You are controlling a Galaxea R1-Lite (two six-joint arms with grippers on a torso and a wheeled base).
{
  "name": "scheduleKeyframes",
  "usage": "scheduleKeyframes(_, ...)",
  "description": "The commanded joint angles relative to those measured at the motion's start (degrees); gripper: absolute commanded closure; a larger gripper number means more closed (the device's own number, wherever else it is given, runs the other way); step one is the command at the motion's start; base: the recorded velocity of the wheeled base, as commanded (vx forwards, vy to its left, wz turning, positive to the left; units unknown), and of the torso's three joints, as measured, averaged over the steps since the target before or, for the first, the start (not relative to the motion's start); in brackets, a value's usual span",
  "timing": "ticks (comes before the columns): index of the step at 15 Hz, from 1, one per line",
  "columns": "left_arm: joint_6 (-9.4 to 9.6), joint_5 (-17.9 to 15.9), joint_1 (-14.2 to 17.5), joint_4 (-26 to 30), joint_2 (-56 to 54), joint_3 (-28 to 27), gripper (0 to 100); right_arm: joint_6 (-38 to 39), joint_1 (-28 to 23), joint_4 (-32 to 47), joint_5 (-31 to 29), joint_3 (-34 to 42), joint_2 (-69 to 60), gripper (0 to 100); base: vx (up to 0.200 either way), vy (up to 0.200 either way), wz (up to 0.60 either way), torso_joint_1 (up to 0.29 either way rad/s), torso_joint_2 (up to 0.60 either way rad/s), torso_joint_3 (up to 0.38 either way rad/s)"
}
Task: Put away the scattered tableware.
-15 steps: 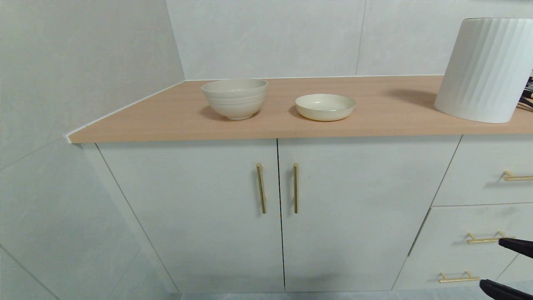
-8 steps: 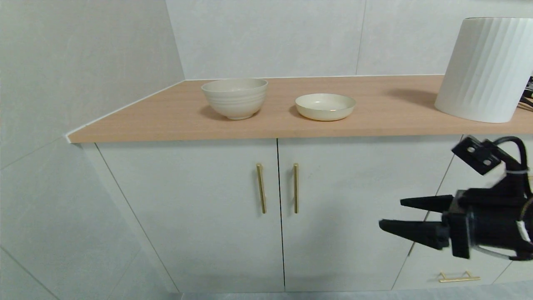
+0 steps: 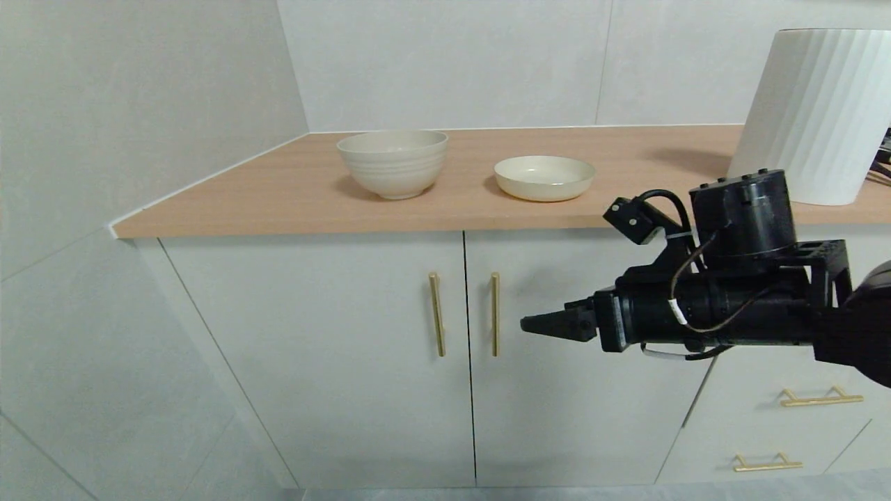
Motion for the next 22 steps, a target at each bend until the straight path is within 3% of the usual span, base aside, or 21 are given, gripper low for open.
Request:
scheduleKeyframes(1,-0.02,0.03,0.01,-0.02,0.00,0.00,0,1.02,1.45,-2.01,-0.12,-3.47,7.21,0,0.000,0.000,0.00,0.000,0.00,0.000)
scheduleKeyframes(4,-0.02,0.03,0.01,-0.02,0.00,0.00,0,4.45,1.71,-14.67,-2.58,-2.06,13.36,0,0.000,0.000,0.00,0.000,0.00,0.000)
scheduleKeyframes(5,-0.02,0.03,0.01,-0.02,0.00,0.00,0,4.45,1.71,-14.67,-2.58,-2.06,13.36,0,0.000,0.000,0.00,0.000,0.00,0.000)
scheduleKeyframes(6,-0.02,0.03,0.01,-0.02,0.00,0.00,0,8.49,1.71,-22.22,-3.11,-0.57,15.12,0,0.000,0.000,0.00,0.000,0.00,0.000)
scheduleKeyframes(22,-0.02,0.03,0.01,-0.02,0.00,0.00,0,13.41,6.10,-36.11,-4.51,-0.30,22.15,0,0.000,0.000,0.00,0.000,0.00,0.000)
